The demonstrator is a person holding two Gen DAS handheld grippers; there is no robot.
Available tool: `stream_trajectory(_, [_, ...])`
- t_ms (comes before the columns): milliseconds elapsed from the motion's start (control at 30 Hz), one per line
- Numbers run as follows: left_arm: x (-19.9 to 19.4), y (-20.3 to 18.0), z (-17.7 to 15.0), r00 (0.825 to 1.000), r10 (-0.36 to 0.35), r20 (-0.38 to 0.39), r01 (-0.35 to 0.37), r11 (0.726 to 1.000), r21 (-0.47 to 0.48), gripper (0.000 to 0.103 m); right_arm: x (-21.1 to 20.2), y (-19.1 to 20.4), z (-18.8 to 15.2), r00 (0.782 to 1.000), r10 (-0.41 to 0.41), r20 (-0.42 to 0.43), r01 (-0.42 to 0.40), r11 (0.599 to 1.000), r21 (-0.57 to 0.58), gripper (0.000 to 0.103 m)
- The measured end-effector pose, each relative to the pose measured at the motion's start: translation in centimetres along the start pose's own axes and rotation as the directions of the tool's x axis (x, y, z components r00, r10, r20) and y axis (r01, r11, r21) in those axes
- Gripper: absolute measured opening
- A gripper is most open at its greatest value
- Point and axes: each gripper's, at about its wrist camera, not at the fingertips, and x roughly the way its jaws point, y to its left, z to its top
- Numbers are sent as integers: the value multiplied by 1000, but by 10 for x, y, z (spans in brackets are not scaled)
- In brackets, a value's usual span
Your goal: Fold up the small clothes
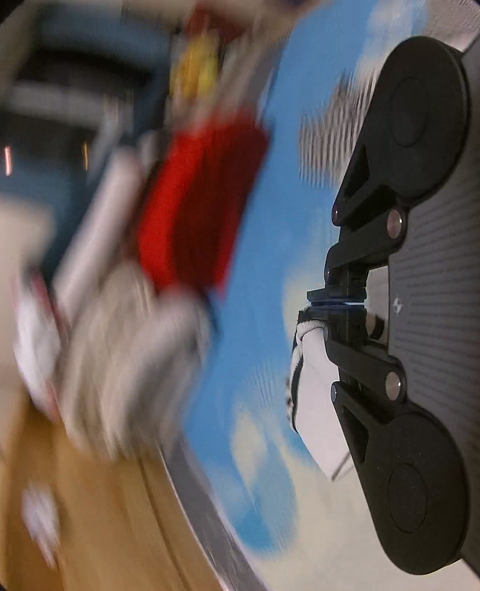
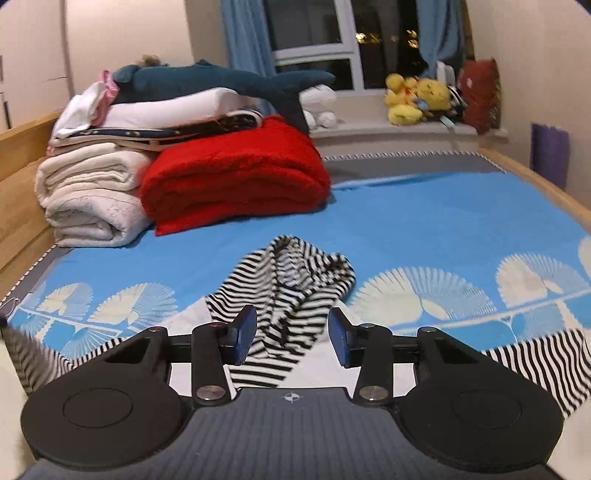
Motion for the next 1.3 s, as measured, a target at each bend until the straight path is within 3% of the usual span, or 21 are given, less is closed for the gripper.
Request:
stream_trajectory(33, [-7,-24,-2,994,-105,-20,105,994,24,1,3,-3,-1,1000,-4,-12,4,1000,19,45])
stream_trajectory(67, [-13,-47,-5,969,-236,-74,239,970,35,5,6,-6,-3,1000,-5,-29,6,999,43,45])
stream_trajectory(100, [-14,-69,-10,907,-390,-157,397,917,19,24,10,-10,-5,999,-5,-50,9,997,72,45])
stream_trajectory(133, [-14,-82,-14,830,-515,-216,523,852,-19,42,14,-13,-7,997,-6,-71,13,995,102,45])
stream_trajectory(167, [-13,-88,-17,784,-574,-238,583,812,-38,47,18,-17,-8,996,-8,-90,20,991,133,45])
stream_trajectory(200, [-12,-95,-19,770,-589,-243,601,798,-30,48,21,-19,-9,994,-12,-109,30,986,163,46])
stream_trajectory(267, [0,-98,-21,823,-508,-255,526,850,5,48,29,-28,-12,988,-19,-152,54,972,229,47])
stream_trajectory(333, [22,-94,-24,880,-377,-288,397,918,13,48,37,-36,-17,981,-12,-193,70,951,301,47])
stream_trajectory(433, [53,-89,-27,920,-175,-350,207,976,58,48,54,-50,-29,962,3,-271,113,905,411,47])
stream_trajectory(500, [70,-75,-25,915,-104,-389,134,990,52,48,67,-58,-40,943,19,-331,153,860,487,48])
stream_trajectory(633, [85,-48,-22,895,-88,-437,82,996,-32,48,94,-60,-63,908,58,-416,215,786,580,49])
stream_trajectory(833, [77,-36,-17,905,-98,-414,70,994,-82,48,135,-49,-90,863,65,-501,276,770,575,49])
stream_trajectory(900, [75,-30,-19,905,-107,-412,79,993,-86,48,145,-49,-98,859,65,-508,283,767,576,49])
stream_trajectory(933, [77,-30,-19,906,-101,-411,75,994,-79,48,149,-50,-100,860,67,-506,282,764,580,40])
stream_trajectory(967, [78,-29,-20,907,-94,-412,71,995,-71,48,152,-50,-102,864,78,-497,266,767,584,20])
stream_trajectory(1000, [80,-27,-21,907,-87,-413,67,996,-64,48,154,-49,-102,872,89,-482,243,777,581,11])
stream_trajectory(1133, [84,-21,-24,902,-67,-426,56,998,-39,48,140,-44,-83,921,76,-382,156,827,540,6])
stream_trajectory(1300, [85,-21,-29,895,-99,-435,88,995,-46,48,81,-47,-37,980,72,-184,25,877,481,6])
